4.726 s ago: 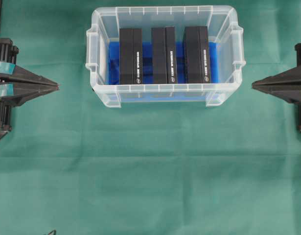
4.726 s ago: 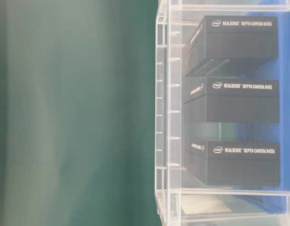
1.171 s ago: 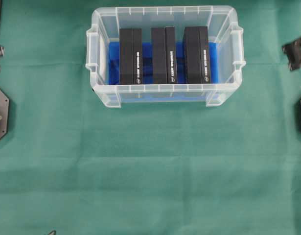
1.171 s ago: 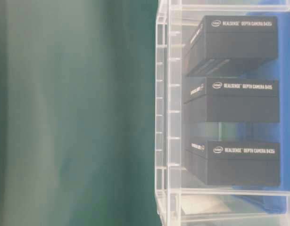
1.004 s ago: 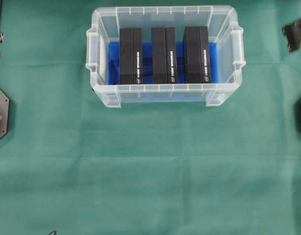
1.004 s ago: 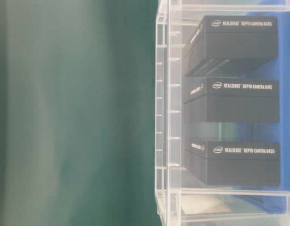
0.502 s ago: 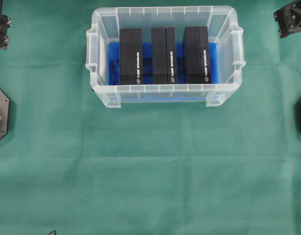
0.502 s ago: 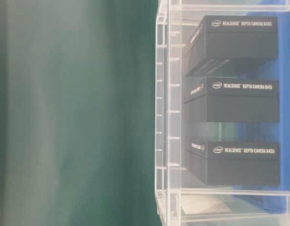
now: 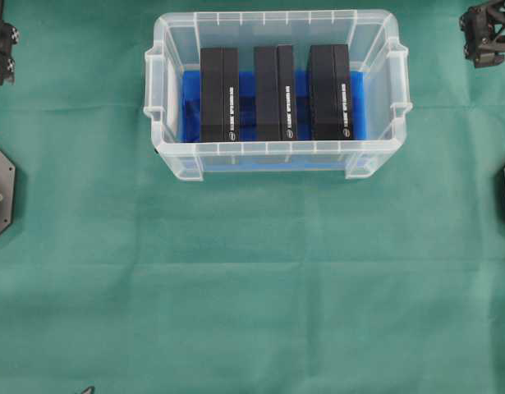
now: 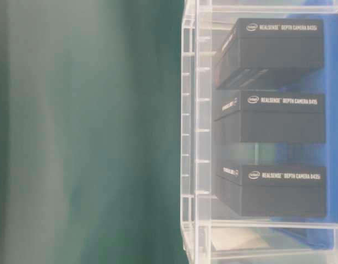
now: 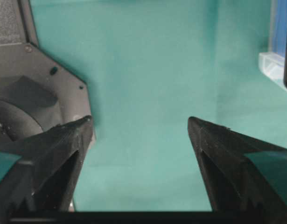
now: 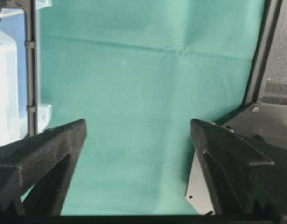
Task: Take out the box from the case.
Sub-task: 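Move the right gripper over the middle black box in the case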
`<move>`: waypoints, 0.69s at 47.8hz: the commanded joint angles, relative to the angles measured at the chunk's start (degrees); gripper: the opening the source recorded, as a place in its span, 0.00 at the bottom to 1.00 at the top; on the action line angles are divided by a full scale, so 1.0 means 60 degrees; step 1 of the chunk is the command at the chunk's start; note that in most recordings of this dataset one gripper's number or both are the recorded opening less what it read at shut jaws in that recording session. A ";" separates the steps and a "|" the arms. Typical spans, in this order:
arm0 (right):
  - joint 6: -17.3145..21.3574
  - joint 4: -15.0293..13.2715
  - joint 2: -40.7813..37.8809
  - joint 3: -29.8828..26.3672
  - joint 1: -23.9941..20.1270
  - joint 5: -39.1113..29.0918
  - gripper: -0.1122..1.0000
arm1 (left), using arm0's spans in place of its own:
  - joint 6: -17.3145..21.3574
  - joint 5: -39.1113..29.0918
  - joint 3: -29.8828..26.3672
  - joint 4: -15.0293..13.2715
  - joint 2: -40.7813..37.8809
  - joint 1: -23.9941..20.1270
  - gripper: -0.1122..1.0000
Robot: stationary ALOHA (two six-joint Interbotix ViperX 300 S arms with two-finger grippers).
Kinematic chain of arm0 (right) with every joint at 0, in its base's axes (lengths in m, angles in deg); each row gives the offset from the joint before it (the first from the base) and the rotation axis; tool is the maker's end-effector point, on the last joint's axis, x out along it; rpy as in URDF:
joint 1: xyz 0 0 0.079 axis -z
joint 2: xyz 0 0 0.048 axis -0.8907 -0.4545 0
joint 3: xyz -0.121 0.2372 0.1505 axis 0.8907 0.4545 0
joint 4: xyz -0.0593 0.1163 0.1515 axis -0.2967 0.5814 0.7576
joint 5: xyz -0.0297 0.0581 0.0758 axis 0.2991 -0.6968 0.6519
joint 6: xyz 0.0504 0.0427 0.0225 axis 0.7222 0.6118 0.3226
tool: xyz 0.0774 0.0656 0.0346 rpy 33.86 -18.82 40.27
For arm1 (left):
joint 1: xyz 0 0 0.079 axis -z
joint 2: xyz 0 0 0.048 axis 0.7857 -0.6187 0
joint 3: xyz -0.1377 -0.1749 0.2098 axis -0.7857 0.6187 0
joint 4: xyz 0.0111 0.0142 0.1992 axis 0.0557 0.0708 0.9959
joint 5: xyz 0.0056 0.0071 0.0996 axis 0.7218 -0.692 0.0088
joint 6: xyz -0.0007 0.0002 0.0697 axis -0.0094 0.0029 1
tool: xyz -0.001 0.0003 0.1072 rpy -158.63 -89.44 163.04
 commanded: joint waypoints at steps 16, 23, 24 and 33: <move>0.0190 -0.0044 0.0088 -0.0103 0.0015 -0.0234 0.95 | -0.0015 0.0029 -0.0220 0.0029 0.0000 -0.0103 0.88; 0.0205 -0.0029 0.0073 -0.0103 0.0029 -0.0234 0.95 | -0.0059 0.0029 -0.0234 0.0015 0.0000 -0.0117 0.88; 0.0205 -0.0015 0.0088 -0.0103 0.0015 -0.0234 0.95 | -0.0059 0.0029 -0.0234 0.0015 0.0000 -0.0103 0.88; 0.0205 -0.0015 0.0088 -0.0103 0.0015 -0.0234 0.95 | -0.0029 0.0029 -0.0220 0.0000 0.0000 -0.0103 0.88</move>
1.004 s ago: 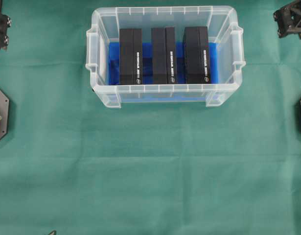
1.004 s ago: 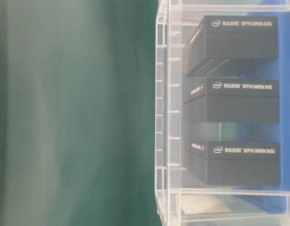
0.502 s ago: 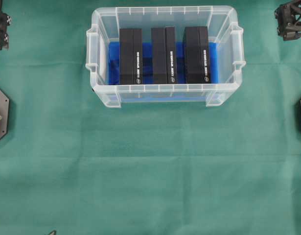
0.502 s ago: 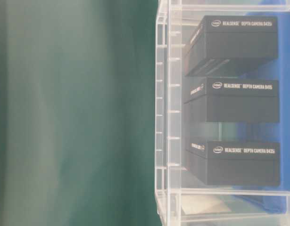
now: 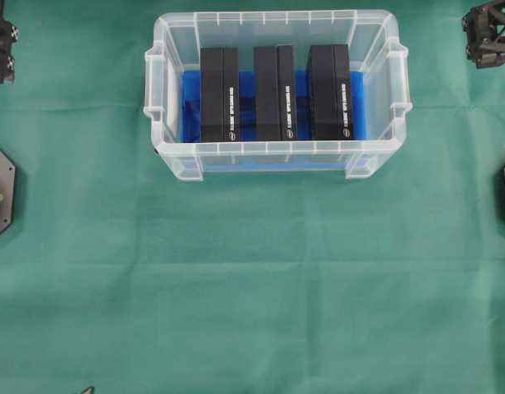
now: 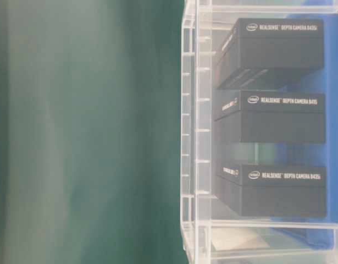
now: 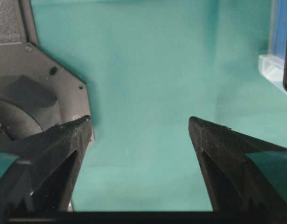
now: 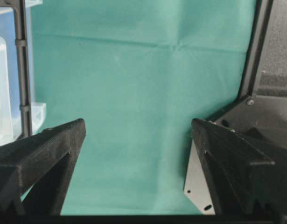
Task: Take out the box from the case.
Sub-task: 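Move the right gripper over the middle black box in the case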
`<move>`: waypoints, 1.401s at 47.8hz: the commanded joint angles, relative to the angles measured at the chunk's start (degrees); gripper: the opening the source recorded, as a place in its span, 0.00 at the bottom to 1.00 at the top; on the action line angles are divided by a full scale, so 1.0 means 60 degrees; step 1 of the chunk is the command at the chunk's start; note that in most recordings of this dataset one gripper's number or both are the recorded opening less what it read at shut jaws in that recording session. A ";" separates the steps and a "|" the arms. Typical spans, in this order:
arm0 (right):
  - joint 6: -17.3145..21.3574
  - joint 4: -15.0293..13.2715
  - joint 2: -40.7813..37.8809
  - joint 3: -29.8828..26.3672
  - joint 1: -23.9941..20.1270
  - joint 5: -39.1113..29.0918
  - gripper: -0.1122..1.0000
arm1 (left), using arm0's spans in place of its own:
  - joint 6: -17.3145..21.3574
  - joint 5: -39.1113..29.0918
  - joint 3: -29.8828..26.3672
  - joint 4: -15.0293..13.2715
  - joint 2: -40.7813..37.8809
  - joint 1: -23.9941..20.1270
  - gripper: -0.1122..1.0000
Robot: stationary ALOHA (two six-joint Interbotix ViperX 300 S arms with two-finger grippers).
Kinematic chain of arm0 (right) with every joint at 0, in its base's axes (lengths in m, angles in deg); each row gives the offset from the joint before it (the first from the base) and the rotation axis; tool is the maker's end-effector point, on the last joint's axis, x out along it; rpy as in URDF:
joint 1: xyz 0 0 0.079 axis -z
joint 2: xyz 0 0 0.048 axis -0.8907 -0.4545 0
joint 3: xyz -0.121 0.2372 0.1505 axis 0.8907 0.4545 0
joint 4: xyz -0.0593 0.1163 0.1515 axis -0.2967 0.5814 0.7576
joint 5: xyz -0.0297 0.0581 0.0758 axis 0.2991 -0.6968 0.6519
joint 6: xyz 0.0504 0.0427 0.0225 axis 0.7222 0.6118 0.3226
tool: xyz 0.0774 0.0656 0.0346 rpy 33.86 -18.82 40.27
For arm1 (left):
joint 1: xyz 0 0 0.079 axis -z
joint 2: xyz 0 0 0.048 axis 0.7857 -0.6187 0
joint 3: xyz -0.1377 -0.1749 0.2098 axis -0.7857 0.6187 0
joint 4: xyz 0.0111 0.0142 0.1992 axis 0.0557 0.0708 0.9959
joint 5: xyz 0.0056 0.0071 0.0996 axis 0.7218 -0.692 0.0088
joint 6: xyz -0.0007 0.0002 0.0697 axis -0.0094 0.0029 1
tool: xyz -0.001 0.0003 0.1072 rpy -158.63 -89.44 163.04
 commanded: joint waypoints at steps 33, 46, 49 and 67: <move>0.0601 0.0322 -0.0776 -0.0762 -0.0278 0.0381 0.95 | -0.0059 0.0029 -0.0234 -0.0015 0.0000 -0.0029 0.87; 0.1069 0.0337 -0.2168 -0.1963 -0.0850 0.0659 0.95 | -0.0059 0.0044 -0.0234 -0.0015 -0.0015 -0.0044 0.87; 0.1099 0.0352 -0.2520 -0.2329 -0.0952 0.0718 0.95 | -0.0059 0.0044 -0.0234 -0.0015 -0.0015 -0.0044 0.87; 0.1333 0.0337 -0.4980 -0.4922 -0.1567 0.0776 0.95 | -0.0029 0.0483 -0.0249 -0.0015 -0.0044 -0.0029 0.87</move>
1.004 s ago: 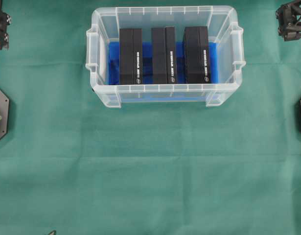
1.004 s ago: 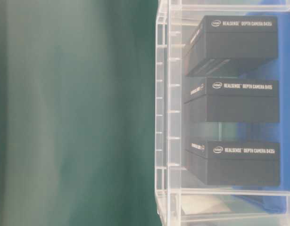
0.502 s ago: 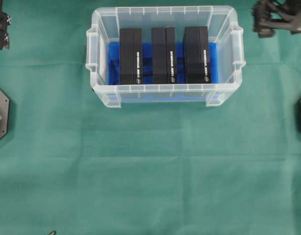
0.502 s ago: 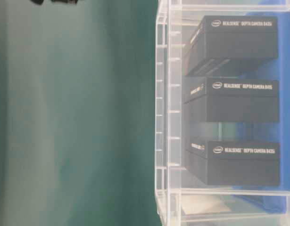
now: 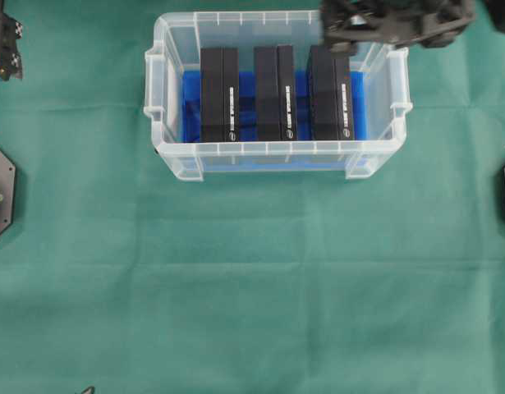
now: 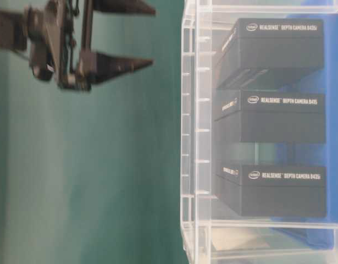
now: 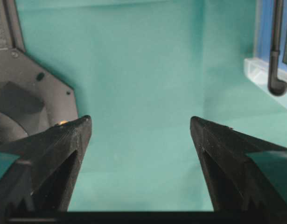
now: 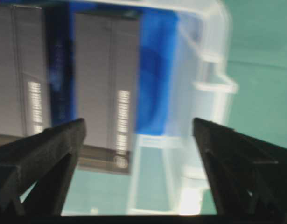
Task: Take out the box from the case.
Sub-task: 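Move the right gripper over the middle black box in the case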
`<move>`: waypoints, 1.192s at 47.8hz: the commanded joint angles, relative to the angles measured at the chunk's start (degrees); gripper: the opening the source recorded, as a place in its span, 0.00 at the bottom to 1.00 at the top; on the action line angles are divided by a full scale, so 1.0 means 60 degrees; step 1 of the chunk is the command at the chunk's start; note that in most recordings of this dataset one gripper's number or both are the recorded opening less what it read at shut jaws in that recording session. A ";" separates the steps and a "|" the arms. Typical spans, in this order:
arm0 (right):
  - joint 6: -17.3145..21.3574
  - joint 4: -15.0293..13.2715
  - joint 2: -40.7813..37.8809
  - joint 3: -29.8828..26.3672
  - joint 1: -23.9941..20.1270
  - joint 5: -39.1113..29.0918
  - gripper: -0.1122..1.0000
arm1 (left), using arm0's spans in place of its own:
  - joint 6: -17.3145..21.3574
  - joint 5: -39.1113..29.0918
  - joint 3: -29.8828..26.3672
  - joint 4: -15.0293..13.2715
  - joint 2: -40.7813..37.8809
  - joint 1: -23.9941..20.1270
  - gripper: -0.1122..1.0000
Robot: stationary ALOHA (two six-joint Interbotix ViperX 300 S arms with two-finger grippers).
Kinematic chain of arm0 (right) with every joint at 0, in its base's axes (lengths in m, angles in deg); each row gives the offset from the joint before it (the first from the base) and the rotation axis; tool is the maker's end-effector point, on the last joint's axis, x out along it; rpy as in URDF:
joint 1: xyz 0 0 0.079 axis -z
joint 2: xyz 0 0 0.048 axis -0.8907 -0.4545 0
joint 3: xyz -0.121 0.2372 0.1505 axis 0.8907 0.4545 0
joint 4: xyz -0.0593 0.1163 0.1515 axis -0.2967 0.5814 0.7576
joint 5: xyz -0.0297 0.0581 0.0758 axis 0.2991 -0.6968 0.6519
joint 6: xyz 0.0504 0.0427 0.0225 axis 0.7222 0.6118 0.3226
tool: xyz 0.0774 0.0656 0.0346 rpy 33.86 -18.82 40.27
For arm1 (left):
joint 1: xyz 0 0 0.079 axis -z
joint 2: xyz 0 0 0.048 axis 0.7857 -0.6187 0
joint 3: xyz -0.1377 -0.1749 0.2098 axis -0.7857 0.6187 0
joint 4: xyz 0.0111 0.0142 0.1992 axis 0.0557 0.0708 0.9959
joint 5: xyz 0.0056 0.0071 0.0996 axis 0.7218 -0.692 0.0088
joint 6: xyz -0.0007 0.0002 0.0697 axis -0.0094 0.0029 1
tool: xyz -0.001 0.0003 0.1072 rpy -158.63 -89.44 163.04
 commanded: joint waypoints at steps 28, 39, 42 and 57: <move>0.0498 0.0249 -0.2153 -0.2490 -0.0732 0.0894 0.95 | 0.0146 0.0073 -0.0264 -0.0103 0.0000 -0.0029 0.87; 0.0498 0.0249 -0.2358 -0.2783 -0.0776 0.0879 0.95 | 0.0146 0.0059 -0.0249 -0.0132 0.0015 -0.0044 0.87; 0.0498 0.0249 -0.2358 -0.2783 -0.0776 0.0835 0.95 | 0.0146 0.0059 -0.0249 -0.0146 0.0015 -0.0029 0.87; 0.0483 0.0234 -0.2358 -0.2783 -0.0776 0.0615 0.95 | 0.0146 0.0029 -0.0220 -0.0176 0.0073 -0.0044 0.87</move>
